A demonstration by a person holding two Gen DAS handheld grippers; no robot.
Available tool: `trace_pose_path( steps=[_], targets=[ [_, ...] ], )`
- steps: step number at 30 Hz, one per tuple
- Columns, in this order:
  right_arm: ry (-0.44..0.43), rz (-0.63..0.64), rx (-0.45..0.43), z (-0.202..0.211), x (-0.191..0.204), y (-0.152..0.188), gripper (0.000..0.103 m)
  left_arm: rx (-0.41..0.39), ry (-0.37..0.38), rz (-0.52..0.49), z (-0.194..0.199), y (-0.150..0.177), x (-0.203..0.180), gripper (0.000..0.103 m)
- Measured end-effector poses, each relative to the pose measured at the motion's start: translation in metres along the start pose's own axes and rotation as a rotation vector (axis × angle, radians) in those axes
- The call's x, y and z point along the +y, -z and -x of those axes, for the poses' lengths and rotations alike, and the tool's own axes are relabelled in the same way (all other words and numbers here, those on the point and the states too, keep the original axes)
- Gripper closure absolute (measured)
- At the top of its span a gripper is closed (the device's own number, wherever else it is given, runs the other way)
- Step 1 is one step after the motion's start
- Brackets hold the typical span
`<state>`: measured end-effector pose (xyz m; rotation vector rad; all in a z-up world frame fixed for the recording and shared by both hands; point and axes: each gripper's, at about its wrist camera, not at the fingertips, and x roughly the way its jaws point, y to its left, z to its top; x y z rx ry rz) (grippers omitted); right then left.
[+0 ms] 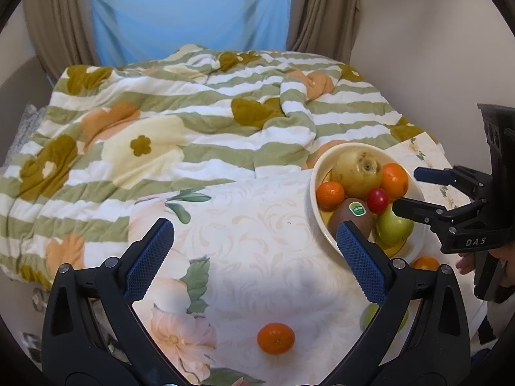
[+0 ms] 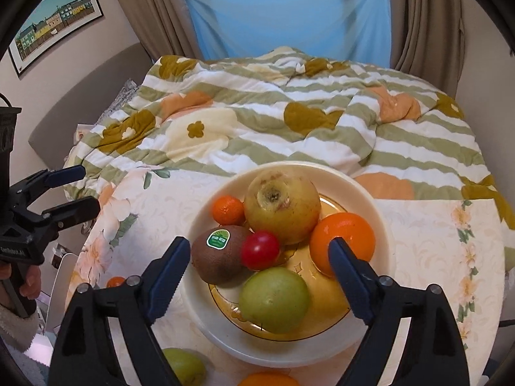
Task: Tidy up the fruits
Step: 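Move both tools back toward the remaining fruits on the table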
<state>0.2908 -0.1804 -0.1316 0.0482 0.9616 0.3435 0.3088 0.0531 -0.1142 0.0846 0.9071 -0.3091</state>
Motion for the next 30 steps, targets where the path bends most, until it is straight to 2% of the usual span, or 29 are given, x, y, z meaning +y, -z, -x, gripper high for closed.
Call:
trace_pose_path(
  steps=[1,7,12,20,30],
  targets=[
    [-0.001,0.006,-0.008,0.004,0.001,0.000,0.001,-0.006,-0.003,0.003,0.004,0.001,-0.001,0.000],
    [0.004,0.041,-0.037,0.031,0.006,0.003,0.000,-0.046,-0.031,0.017,0.034,0.008,-0.013,0.000],
    [-0.028,0.034,-0.068,0.067,0.004,0.010,0.000,-0.081,-0.069,0.019,0.068,0.017,-0.035,0.000],
    [0.046,0.047,-0.119,0.138,-0.002,0.034,0.000,-0.118,-0.095,0.027,0.114,0.032,-0.078,0.000],
    [0.162,0.031,-0.165,0.215,-0.023,0.096,0.000,-0.152,-0.065,0.000,0.149,0.060,-0.138,0.000]
  ],
)
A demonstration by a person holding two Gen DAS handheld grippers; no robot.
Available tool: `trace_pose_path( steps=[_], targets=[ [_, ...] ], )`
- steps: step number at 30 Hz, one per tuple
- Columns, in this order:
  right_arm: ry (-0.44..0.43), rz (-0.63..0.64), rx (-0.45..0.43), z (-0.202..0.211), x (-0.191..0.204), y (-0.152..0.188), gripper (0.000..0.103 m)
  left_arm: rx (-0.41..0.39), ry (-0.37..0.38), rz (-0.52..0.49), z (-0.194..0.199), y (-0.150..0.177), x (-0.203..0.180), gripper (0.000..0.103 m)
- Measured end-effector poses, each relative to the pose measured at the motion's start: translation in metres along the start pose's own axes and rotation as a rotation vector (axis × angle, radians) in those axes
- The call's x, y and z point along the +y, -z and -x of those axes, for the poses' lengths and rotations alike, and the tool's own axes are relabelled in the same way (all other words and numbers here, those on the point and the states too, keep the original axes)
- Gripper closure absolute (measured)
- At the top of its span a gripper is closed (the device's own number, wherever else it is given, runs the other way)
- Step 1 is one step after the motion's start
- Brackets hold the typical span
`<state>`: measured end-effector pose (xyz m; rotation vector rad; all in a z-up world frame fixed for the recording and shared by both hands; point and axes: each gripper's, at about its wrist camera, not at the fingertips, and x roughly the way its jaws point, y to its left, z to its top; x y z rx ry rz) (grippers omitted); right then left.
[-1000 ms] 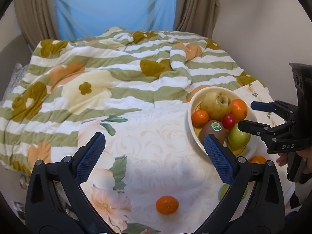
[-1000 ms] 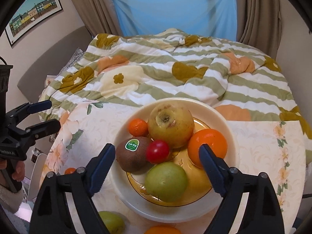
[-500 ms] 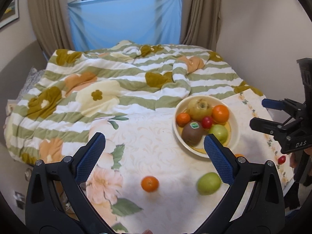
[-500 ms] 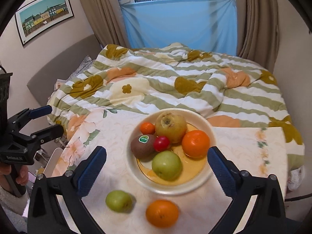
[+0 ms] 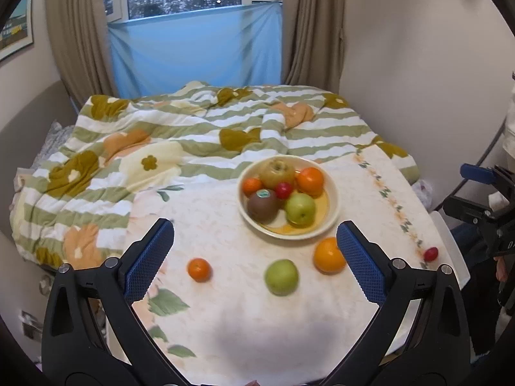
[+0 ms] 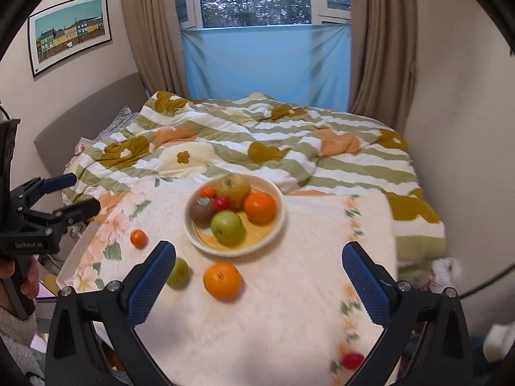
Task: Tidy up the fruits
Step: 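Move both tools back toward the remaining fruits on the table, then grasp the green apple with the left tool while the right tool grasps another red tomato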
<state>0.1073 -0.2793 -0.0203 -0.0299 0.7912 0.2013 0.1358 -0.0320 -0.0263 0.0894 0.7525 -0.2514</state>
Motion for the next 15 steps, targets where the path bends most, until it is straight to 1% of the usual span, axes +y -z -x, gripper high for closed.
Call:
trace_pose_path(
  steps=[4,7,11,15],
  targets=[
    [0.064,-0.004,0.005,0.020,-0.011,0.027,0.000,0.000,0.005,0.008,0.005,0.013,-0.016,0.000],
    [0.094,-0.024,0.009,0.030,-0.020,0.045,0.000,0.011,0.004,0.019,0.004,0.024,-0.024,0.000],
    [0.121,-0.085,0.009,0.039,-0.032,0.067,0.000,0.027,0.011,0.026,-0.002,0.038,-0.029,0.000],
    [0.151,-0.158,0.019,0.037,-0.042,0.088,0.000,0.048,0.015,0.025,-0.017,0.052,-0.030,0.000]
  ],
)
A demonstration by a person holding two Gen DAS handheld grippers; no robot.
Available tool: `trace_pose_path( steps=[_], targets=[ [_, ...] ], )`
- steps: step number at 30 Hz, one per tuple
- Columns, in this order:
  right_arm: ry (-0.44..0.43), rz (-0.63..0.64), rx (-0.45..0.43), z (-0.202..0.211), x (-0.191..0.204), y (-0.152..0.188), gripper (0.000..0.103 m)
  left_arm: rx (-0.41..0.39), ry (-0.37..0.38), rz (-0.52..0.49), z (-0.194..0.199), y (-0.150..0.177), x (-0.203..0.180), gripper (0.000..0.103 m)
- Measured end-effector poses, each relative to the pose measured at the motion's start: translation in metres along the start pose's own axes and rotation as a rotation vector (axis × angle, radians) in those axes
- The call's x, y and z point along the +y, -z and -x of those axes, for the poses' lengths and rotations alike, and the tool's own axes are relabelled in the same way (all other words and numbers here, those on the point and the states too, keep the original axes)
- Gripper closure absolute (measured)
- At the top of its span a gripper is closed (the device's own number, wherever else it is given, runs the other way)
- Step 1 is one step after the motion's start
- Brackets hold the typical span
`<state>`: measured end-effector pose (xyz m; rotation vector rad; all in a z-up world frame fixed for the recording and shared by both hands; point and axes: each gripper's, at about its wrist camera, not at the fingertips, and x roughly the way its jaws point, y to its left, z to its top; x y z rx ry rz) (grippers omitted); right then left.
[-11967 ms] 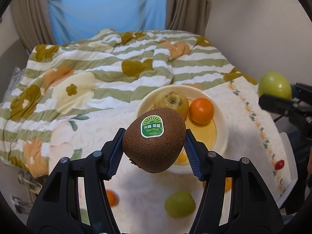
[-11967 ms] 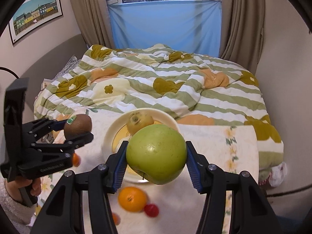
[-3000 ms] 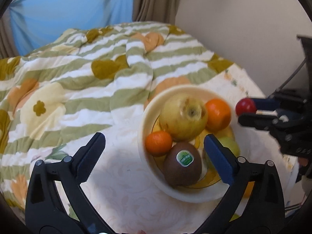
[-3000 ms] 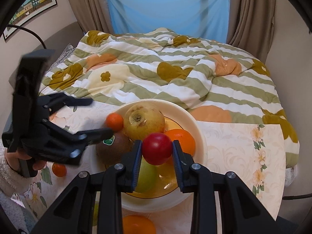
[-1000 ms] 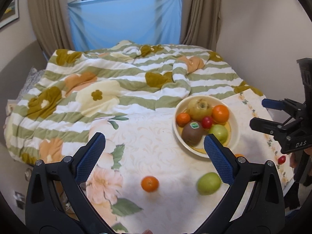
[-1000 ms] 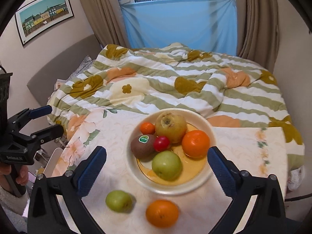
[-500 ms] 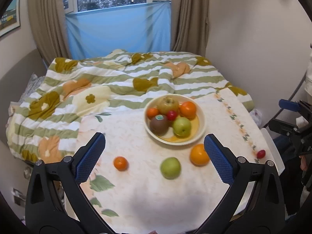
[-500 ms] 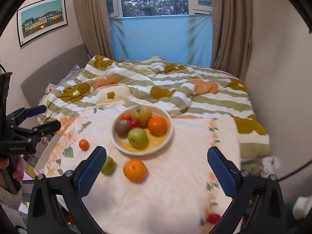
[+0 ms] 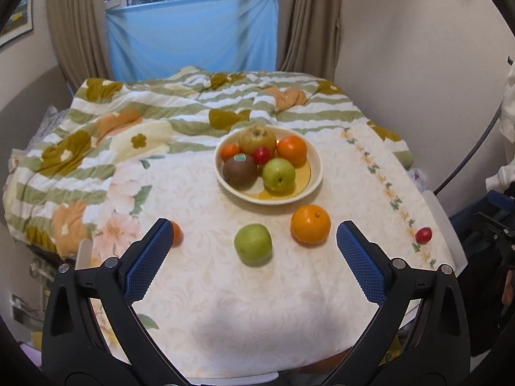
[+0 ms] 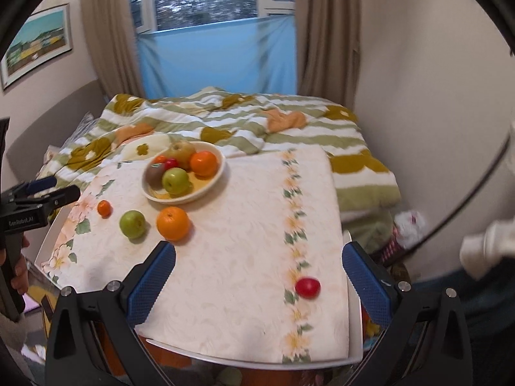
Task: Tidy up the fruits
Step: 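Grasp the green apple with the left tool while the right tool grasps another red tomato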
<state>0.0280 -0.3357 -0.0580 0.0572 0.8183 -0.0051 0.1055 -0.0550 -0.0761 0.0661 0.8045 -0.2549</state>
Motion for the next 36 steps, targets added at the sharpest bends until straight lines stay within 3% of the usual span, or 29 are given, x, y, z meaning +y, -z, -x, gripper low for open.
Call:
trace_pose_path(
  steps=[13,21,23,27,34,36],
  targets=[
    [0.073,-0.187,0.128,-0.062,-0.020,0.052,0.000,0.149,0.026,-0.015,-0.096,0.028,0.012,0.000],
    [0.108,-0.218,0.173,-0.084,-0.026,0.067,0.000,0.202,0.056,-0.010,-0.130,0.028,0.017,0.000],
    [0.115,-0.225,0.178,-0.087,-0.028,0.067,0.000,0.219,0.065,0.015,-0.136,0.027,0.019,0.007],
    [0.120,-0.237,0.190,-0.094,-0.030,0.067,0.000,0.238,0.072,0.028,-0.145,0.025,0.020,0.008],
    [0.148,-0.231,0.190,-0.103,-0.030,0.064,0.000,0.289,0.093,0.011,-0.158,0.031,0.019,0.041],
    [0.157,-0.237,0.191,-0.106,-0.033,0.062,0.005,0.291,0.106,0.004,-0.159,0.032,0.017,0.044]
  ],
)
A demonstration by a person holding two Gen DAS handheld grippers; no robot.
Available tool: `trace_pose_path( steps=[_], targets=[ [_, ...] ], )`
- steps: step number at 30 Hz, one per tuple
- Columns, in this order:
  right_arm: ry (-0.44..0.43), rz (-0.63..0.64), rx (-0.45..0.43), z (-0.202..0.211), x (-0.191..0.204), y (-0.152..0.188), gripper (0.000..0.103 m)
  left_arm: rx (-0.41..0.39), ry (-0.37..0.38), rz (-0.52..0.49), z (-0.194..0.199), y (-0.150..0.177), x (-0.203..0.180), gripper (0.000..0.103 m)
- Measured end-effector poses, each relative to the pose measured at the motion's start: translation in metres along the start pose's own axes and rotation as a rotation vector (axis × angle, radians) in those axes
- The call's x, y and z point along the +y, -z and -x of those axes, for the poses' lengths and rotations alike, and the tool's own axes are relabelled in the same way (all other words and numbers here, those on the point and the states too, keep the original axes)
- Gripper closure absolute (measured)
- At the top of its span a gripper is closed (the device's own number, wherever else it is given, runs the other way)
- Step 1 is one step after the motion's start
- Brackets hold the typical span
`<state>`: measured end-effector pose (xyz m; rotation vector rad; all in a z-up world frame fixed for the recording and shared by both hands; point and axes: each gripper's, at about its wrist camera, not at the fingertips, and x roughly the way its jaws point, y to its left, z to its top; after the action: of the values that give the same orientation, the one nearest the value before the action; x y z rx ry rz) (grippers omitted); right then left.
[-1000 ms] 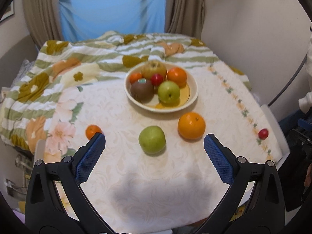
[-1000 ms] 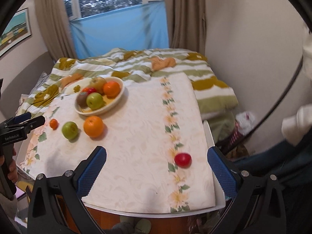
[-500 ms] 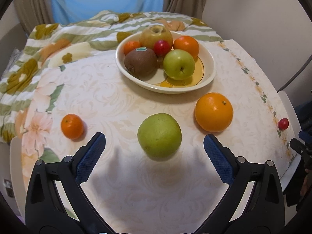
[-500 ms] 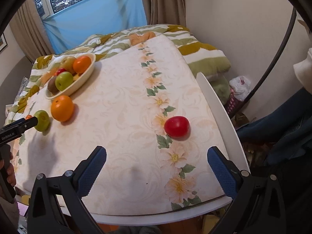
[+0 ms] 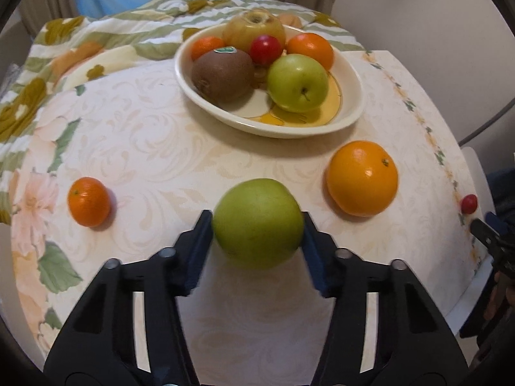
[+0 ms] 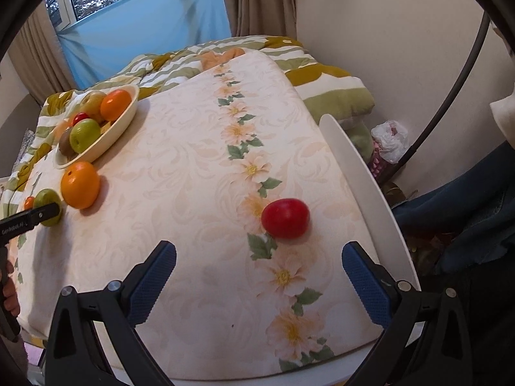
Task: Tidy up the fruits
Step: 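Grasp the green apple with the left tool while the right tool grasps another red tomato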
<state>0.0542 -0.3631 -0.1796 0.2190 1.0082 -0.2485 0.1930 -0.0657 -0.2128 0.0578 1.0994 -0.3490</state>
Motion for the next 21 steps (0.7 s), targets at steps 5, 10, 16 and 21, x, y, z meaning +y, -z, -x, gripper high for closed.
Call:
trace_pose_path(
  steps=[5,10,16,21],
  targets=[
    [0.028,-0.005,0.016,-0.012,-0.004,-0.006,0.017,0.002,-0.020,-0.033,0.000,0.000,-0.006,0.044],
    [0.054,0.018,0.024,-0.020,-0.002,-0.009,0.028,0.002,-0.014,-0.029,0.000,0.000,-0.004,0.045],
    [0.093,0.018,0.022,-0.024,-0.004,-0.013,0.044,0.003,-0.013,-0.018,0.001,0.002,-0.003,0.045],
    [0.123,0.033,0.018,-0.024,-0.006,-0.015,0.064,-0.003,-0.023,-0.018,0.002,0.005,-0.004,0.045]
  ],
)
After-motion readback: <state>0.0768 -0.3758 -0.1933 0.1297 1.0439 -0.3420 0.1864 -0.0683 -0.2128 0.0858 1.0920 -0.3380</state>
